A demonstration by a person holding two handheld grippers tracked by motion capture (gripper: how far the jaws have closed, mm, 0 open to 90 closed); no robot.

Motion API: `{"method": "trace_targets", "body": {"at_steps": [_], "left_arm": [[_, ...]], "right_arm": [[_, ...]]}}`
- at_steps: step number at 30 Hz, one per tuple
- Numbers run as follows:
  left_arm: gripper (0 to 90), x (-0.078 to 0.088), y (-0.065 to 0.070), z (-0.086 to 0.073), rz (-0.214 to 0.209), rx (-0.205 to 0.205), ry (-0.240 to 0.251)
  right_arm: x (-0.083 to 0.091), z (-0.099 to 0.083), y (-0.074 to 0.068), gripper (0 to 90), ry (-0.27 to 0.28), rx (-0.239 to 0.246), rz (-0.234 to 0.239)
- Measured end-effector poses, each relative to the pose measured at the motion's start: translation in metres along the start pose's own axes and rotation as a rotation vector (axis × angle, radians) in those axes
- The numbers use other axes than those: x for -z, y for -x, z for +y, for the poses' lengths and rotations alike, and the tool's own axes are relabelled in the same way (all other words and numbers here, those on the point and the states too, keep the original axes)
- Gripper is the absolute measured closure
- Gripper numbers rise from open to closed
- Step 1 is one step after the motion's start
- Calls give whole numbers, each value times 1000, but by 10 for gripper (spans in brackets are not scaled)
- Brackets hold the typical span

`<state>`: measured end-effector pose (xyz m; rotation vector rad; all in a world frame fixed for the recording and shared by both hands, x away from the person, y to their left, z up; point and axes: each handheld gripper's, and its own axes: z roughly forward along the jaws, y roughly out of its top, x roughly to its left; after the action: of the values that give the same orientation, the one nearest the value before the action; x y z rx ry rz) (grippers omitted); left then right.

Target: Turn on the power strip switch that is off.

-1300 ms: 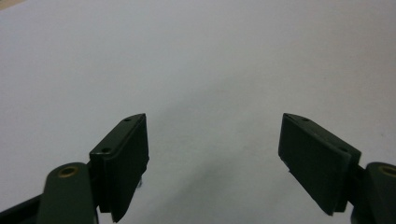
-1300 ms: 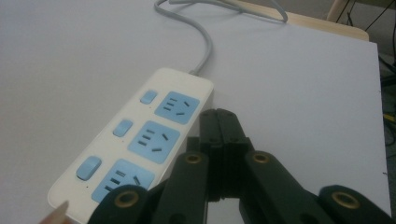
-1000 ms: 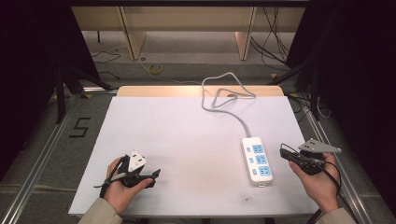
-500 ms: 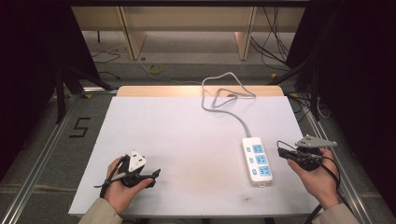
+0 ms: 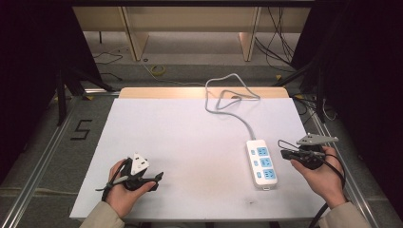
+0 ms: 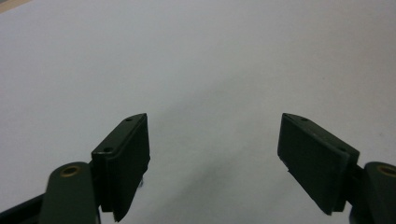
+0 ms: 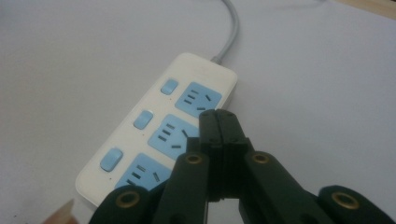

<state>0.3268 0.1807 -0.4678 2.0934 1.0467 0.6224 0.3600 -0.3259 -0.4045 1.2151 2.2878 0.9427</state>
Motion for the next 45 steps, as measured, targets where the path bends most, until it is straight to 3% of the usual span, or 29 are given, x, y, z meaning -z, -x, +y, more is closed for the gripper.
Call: {"method": "trace_targets", "body": {"at_steps": [30, 45], "left_arm": [[256, 0, 0, 1, 1, 2, 5], [256, 0, 0, 1, 4, 2, 8]], "right_arm": [[-5, 31, -6, 900, -194, 61, 56], [-9, 39, -8, 900, -270, 68, 73]]}}
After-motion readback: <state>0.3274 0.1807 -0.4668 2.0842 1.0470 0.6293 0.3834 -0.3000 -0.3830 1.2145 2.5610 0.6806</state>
